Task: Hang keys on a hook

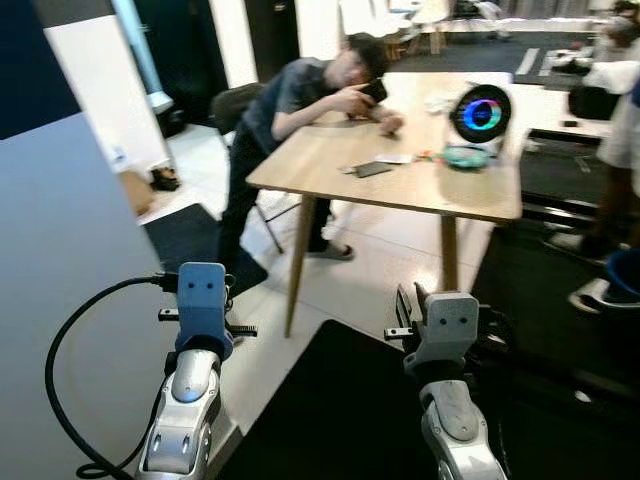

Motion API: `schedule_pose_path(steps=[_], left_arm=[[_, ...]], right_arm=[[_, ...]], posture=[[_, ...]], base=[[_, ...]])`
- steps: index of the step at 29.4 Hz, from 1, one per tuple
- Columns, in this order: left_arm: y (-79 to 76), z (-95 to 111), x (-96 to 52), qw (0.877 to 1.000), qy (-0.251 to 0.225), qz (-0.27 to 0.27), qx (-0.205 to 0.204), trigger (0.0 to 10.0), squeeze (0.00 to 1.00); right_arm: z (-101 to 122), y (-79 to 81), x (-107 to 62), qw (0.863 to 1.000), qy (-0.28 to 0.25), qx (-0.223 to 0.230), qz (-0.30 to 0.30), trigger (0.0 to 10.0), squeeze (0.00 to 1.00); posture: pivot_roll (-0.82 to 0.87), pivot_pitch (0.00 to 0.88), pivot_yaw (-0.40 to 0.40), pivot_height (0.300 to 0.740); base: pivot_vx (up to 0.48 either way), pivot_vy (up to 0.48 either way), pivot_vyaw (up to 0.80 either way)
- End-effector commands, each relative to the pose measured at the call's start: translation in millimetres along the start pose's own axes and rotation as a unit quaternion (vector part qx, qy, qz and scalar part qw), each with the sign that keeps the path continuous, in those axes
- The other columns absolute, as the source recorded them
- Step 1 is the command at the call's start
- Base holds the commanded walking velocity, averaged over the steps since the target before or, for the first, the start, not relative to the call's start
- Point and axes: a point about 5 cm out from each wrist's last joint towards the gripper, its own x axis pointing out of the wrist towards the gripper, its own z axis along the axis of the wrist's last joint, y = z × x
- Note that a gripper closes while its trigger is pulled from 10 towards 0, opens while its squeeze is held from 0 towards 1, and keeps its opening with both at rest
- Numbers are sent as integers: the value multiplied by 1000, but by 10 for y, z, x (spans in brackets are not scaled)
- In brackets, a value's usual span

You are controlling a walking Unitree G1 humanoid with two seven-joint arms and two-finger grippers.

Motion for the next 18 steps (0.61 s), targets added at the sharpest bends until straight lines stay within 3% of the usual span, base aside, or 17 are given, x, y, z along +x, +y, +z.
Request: schedule_pose_path(steps=[1, 18], left_arm=[[64, -12, -13, 1000, -1, 7, 16, 10000, 0], [69, -31, -12, 1000, 5, 7, 18, 10000, 0]], right_arm=[[-32, 36, -20, 1000, 10, 0, 7, 10000, 0], [-30, 72, -23, 1000, 10, 5, 18, 10000, 0]], posture=[[48, 97, 122, 740], [48, 94, 122, 740]], base=[[0, 0, 800], [0, 0, 800]])
